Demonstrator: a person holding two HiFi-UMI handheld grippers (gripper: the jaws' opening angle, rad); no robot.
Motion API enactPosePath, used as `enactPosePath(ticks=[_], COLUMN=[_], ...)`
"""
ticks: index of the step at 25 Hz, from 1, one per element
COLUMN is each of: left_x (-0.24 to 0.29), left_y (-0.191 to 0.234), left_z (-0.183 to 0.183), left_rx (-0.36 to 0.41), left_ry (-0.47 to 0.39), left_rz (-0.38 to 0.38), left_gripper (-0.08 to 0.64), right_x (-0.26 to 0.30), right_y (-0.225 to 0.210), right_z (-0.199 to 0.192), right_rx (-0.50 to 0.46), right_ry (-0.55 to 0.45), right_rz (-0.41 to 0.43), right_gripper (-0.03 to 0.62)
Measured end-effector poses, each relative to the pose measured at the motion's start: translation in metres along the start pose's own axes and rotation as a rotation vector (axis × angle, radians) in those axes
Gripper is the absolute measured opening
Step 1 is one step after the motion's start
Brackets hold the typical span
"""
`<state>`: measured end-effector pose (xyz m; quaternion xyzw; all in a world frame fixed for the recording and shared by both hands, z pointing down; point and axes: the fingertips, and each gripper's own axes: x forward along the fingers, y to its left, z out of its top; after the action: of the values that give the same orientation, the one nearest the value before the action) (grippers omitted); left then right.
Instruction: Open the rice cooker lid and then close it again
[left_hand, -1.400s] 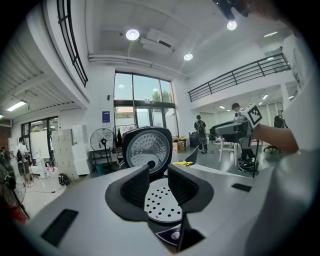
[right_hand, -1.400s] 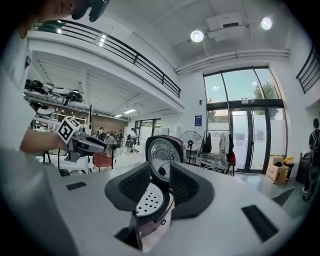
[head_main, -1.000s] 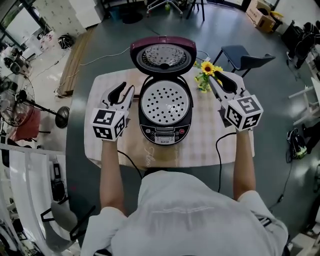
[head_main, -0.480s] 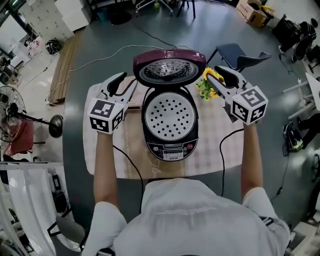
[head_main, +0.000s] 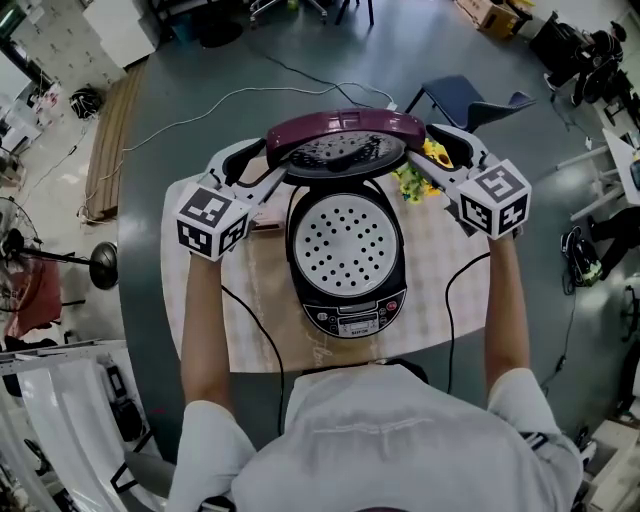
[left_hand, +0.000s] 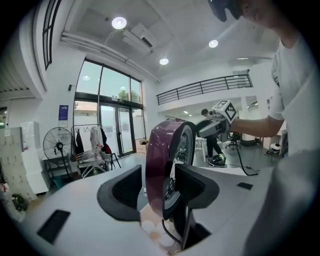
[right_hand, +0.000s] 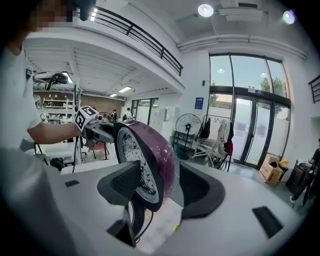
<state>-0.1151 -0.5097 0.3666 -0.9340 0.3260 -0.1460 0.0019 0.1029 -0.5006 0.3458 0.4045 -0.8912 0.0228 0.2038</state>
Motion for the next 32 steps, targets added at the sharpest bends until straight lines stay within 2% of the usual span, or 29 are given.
enactPosePath(ticks=[4, 10, 13, 19, 28, 32], left_x=[0.006, 0.009, 0.010, 0.008, -0.008, -0.018], left_y=[0.003, -0.002, -0.004, -0.011, -0.032, -0.050], left_z=[0.004, 0.005, 0.005, 0.002, 0.001, -0.003], left_rx=[0.001, 0.006, 0.014, 0.000, -0.065, -0.066], left_ry=[-0.021, -0.030, -0.020, -0.019, -0.027, -0.016], left_rz=[-0.043, -0.089, -0.100, -0.080, -0.064, -0.049], left_gripper=[0.227, 0.227, 0.226, 0.227, 0.229, 0.256], right_x=[0.017, 0.033, 0.035, 0.031, 0.012, 0.000], right_y=[0.003, 0.006, 0.001, 0.001, 0.024, 0.040], right_z=[0.002, 0.000, -0.001, -0.007, -0.016, -0.026], right_rx=[-0.010, -0.039, -0.052, -0.075, -0.137, -0.174], right_ry=[0.011, 0.013, 0.007, 0.015, 0.018, 0.031], right_rz=[0.051, 0.072, 0.047, 0.041, 0.088, 0.120], right_gripper=[0.308, 0.305, 0.259, 0.229, 0.238, 0.247])
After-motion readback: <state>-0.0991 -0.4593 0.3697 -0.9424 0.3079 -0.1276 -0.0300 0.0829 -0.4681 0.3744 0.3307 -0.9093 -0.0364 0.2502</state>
